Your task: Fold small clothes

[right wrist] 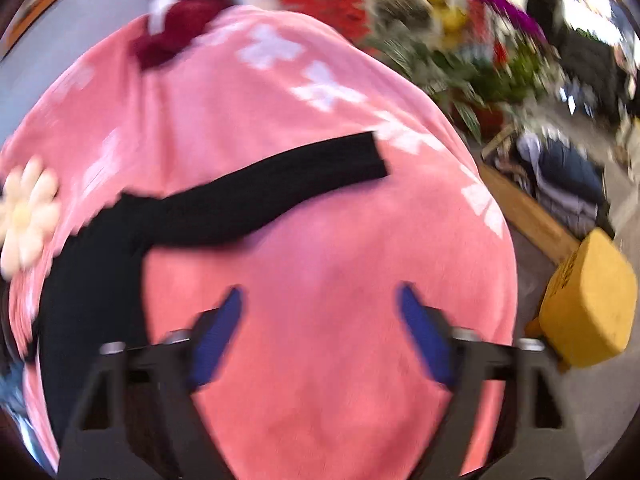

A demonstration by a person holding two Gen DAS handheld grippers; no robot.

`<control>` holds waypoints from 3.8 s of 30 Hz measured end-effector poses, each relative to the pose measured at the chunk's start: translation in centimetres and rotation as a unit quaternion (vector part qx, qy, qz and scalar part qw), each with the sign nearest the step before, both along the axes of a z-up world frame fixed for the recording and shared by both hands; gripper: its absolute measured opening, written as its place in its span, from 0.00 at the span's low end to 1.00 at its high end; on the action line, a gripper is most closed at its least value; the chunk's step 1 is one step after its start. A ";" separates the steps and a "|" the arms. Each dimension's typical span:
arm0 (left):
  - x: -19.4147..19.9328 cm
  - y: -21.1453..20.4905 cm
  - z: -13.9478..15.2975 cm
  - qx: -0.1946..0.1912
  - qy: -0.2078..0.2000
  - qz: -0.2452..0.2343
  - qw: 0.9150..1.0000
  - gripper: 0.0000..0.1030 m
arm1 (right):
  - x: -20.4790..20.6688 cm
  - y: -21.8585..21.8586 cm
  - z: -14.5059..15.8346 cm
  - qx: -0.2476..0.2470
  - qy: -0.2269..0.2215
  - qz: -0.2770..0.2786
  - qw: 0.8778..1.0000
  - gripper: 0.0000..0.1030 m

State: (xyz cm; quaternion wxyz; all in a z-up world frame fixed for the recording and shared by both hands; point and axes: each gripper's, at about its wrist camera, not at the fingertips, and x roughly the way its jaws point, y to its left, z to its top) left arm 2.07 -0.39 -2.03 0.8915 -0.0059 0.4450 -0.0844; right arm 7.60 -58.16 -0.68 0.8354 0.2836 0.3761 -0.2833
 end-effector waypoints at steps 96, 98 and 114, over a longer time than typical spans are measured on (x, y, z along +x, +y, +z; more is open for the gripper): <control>41.2 2.9 -3.3 -0.287 0.071 0.087 0.951 0.35 | 25.0 17.4 -2.4 -0.013 -0.038 0.273 0.961 0.01; 40.3 5.6 -3.4 -0.293 0.072 0.107 0.947 0.35 | 27.1 17.6 -5.7 -0.030 0.034 0.264 0.964 0.00; 38.5 29.0 -9.6 -0.418 0.064 0.433 0.796 0.48 | 12.8 27.1 -4.7 -0.008 0.021 0.290 0.957 0.06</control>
